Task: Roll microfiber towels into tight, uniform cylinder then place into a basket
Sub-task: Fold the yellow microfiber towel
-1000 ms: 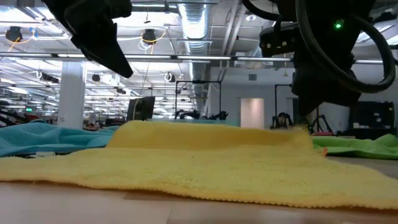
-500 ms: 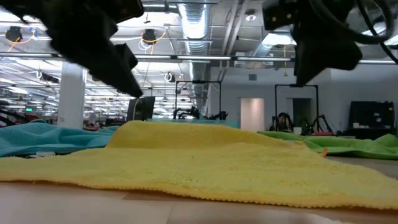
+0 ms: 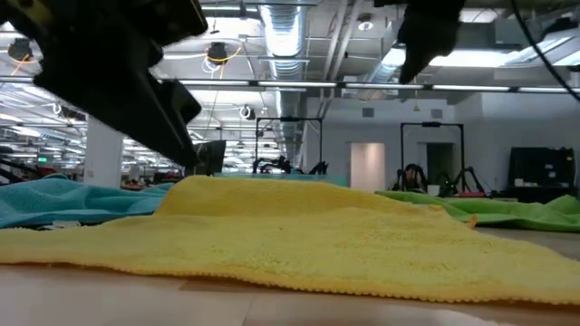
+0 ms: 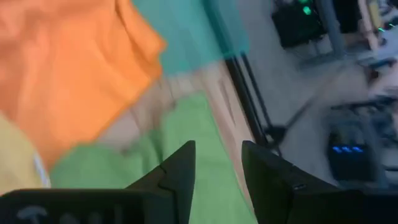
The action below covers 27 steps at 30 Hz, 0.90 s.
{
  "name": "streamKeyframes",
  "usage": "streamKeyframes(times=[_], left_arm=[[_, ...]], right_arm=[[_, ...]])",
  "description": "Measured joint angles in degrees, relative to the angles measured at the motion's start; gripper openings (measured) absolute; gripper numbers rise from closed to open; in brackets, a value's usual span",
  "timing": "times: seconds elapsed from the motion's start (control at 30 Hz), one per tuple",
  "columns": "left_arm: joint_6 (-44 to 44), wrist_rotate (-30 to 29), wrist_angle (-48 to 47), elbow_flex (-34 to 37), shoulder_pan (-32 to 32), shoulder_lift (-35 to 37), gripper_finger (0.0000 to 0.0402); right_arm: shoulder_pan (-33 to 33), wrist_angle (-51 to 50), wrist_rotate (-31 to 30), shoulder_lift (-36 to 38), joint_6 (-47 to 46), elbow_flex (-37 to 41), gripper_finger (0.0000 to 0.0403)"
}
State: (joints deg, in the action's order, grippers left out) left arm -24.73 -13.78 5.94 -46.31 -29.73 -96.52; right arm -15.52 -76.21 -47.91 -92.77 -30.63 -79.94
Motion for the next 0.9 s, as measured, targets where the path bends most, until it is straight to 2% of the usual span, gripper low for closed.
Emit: streamKeyframes(times=[0.1, 0.2, 0.37, 0.5, 0.6, 0.77, 0.9], left_arm=[[-0.5, 1.9, 4.7, -0.1, 0.6, -3.6, 0.0122], [-1.7, 4.3, 5.6, -0.3, 1.2, -5.7, 0.0122], [-2.3, 4.6, 6.2, -0.5, 1.4, -6.5, 0.0122], [-2.6, 9.0, 6.5, -0.4, 1.5, -6.7, 0.0122], [-3.7, 11.0, 6.3, -0.4, 1.0, -6.7, 0.0122], [-5.0, 11.8, 4.5, -0.4, 0.5, -6.7, 0.0122], [-5.5, 11.8, 3.7, -0.4, 0.5, -6.7, 0.0122]], right_arm=[[4.9, 13.0, 5.8, 3.4, 12.6, 4.8, 0.0137], [10.3, 27.4, 18.1, 5.1, 23.7, 8.6, 0.0116], [17.9, 41.7, 35.0, 4.5, 31.1, 11.9, 0.0067], [21.7, 50.0, 44.8, 0.6, 33.9, 13.3, 0.0019], [23.2, 54.0, 49.0, -3.6, 35.1, 13.7, 0.0009], [23.6, 56.0, 49.7, -10.7, 36.2, 13.7, 0.0020], [23.5, 57.2, 54.1, -14.8, 36.7, 13.6, 0.0006]])
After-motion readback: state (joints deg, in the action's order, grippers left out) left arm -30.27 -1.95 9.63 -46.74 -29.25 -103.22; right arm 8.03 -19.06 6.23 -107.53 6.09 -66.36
